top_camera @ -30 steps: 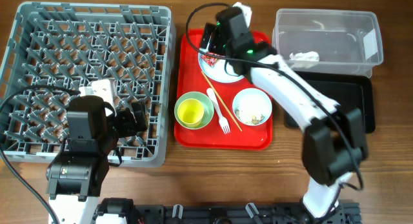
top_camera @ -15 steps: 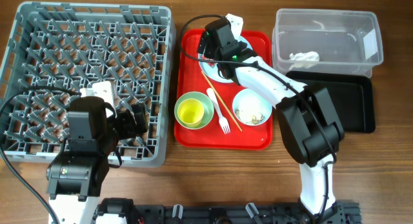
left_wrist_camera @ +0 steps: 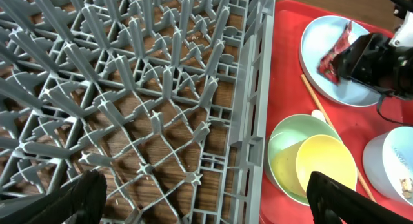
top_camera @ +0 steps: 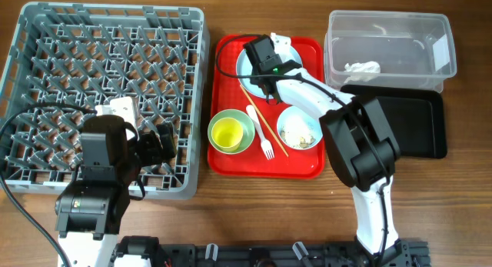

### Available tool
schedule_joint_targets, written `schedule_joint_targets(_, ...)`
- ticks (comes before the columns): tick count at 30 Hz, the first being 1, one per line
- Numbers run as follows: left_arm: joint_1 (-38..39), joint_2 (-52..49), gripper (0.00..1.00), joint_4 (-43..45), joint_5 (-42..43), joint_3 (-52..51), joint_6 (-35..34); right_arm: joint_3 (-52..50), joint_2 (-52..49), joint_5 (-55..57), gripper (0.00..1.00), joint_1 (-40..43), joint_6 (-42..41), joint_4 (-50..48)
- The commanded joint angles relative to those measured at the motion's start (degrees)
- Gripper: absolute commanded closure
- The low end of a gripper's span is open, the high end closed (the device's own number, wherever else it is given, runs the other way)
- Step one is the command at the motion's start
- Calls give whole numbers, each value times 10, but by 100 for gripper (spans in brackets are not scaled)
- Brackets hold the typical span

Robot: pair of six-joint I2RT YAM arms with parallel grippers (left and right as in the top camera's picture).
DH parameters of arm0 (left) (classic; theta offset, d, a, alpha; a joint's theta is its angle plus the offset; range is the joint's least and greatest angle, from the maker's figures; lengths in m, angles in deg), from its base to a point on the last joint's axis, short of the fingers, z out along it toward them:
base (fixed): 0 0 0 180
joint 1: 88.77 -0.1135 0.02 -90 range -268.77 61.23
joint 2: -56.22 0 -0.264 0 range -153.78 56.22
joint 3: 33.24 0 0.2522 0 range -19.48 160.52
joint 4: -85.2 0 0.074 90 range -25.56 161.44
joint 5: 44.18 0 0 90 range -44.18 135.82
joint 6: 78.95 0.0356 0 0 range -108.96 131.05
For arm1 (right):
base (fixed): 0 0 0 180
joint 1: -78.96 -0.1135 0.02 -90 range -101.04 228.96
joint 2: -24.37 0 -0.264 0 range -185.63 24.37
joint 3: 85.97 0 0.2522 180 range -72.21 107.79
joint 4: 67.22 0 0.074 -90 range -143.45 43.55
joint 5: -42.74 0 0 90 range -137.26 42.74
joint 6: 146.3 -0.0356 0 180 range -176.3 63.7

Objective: Sort waste into correct bins and load items into the dishwasher rack
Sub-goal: 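Carry the red wrapper right and drop it into the clear bin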

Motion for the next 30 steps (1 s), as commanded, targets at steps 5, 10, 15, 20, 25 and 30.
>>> schedule_joint_targets(5,4,1,0,1,7,11,1,-10,47,-49,96,0,33,62)
schedule_joint_targets(10,4,1,0,2,7,11,1,-10,123,-94,96,14,37,110)
schedule_joint_targets(15,4,1,0,2,7,11,1,-10,245,-80,96,91,34,142)
schedule_joint_targets(20,4,1,0,2,7,11,1,-10,262,-78,96,218,34,186)
schedule_joint_targets(25,4,1,0,2,7,11,1,-10,262,-125,52,295,75,179)
schedule_joint_targets(30,4,1,0,2,7,11,1,-10,332,-278,46,297,170,304)
